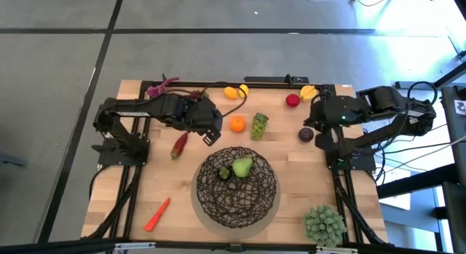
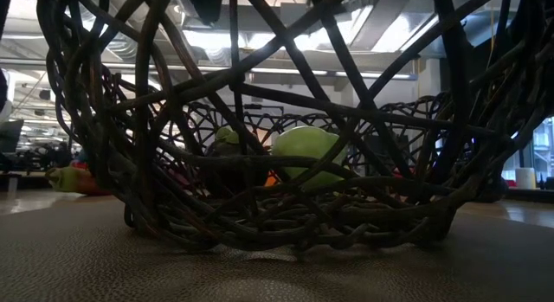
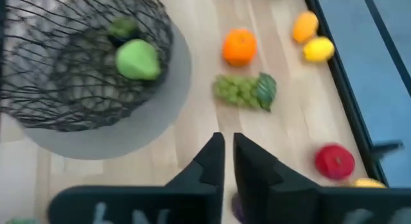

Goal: Build produce basket
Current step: Put the plum into the mesh basket

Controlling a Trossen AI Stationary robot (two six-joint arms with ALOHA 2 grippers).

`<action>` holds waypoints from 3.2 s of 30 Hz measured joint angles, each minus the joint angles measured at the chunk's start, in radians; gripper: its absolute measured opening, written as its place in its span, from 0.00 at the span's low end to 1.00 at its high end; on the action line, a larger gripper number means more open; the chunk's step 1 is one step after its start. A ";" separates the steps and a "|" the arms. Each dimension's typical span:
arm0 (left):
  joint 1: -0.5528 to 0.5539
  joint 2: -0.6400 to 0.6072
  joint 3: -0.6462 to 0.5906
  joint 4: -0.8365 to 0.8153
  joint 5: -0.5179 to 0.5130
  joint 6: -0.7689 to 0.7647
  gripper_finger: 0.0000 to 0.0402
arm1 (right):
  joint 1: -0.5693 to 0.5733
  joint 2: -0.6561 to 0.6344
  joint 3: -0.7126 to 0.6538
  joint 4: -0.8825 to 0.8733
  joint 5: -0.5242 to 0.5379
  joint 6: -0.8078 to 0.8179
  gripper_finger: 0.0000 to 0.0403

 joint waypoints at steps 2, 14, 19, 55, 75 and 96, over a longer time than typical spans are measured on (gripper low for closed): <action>0.016 0.002 0.001 0.000 0.000 0.026 0.19 | -0.027 0.020 0.000 -0.009 0.001 0.043 0.16; 0.137 0.004 0.000 0.029 0.163 0.492 0.19 | -0.180 0.169 0.000 -0.158 -0.022 0.271 0.52; 0.195 0.004 0.000 0.120 0.382 0.719 0.19 | -0.205 0.189 -0.001 -0.142 -0.089 0.265 0.56; 0.360 0.005 0.000 0.395 0.537 1.004 0.19 | -0.212 0.165 -0.001 -0.138 -0.090 0.251 0.56; 0.360 0.005 0.000 0.395 0.538 1.004 0.19 | -0.194 0.165 -0.075 -0.115 -0.058 0.332 0.95; 0.360 0.005 -0.001 0.395 0.538 1.004 0.19 | -0.225 0.252 -0.099 -0.101 -0.133 0.162 0.88</action>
